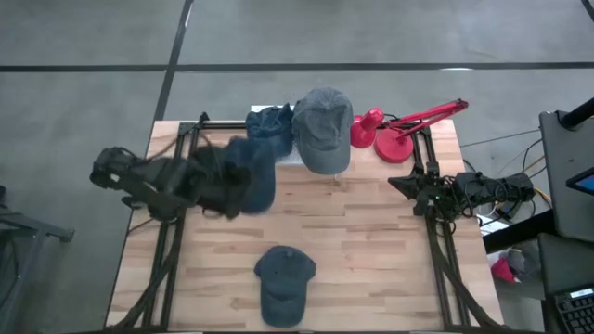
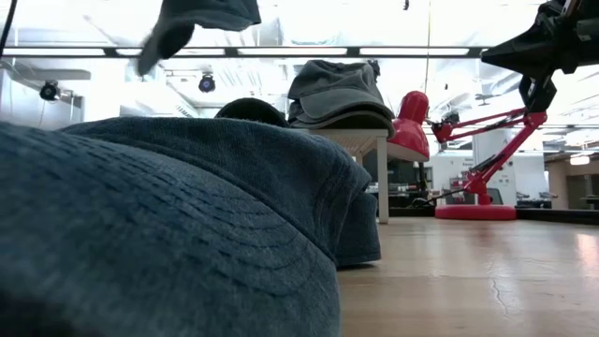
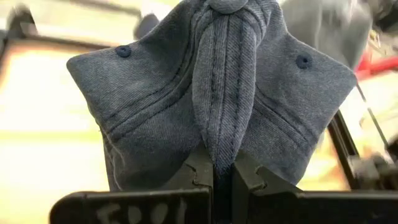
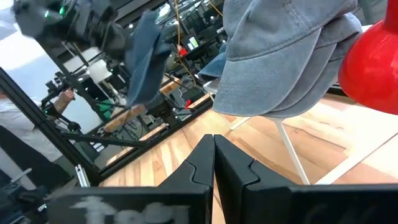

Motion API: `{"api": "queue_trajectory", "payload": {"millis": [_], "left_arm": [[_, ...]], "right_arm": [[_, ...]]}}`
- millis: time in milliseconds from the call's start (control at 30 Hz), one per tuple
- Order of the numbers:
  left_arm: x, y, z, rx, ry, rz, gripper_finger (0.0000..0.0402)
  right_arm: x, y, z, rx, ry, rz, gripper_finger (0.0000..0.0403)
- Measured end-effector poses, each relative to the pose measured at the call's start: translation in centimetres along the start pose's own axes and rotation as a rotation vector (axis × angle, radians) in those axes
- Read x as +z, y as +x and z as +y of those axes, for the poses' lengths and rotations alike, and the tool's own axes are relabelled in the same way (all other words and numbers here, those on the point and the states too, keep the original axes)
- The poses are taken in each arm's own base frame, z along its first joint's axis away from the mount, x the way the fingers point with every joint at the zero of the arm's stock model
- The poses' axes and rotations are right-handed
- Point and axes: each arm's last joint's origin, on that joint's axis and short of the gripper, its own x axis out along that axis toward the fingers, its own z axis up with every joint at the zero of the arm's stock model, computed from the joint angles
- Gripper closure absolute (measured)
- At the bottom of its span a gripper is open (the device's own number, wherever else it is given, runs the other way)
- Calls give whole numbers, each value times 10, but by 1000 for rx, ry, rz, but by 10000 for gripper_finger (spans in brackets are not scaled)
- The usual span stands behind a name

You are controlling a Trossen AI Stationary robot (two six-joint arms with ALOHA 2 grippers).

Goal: Pick & Place hat
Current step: Stack the left blue cap on the blue cap on the shelf

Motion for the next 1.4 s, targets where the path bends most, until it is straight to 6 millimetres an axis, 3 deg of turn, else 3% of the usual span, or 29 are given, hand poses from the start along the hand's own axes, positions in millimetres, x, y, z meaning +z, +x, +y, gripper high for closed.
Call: {"api": "queue_trajectory", "payload": {"millis": [400,600,967,1400], "left_arm": [[114,34,-14,17,38,-171,390],[151,65,-7,21,23,-125,390],[166,123,-6,70,7,41,390],[156,169,-18,103,-5,138,387]], "right_arm": [[0,0,0,-1,2,0,394],[0,0,0,-2,6,-1,394],[0,0,0,-1,10,-2,394],[0,0,0,0,11,-2,394]]}}
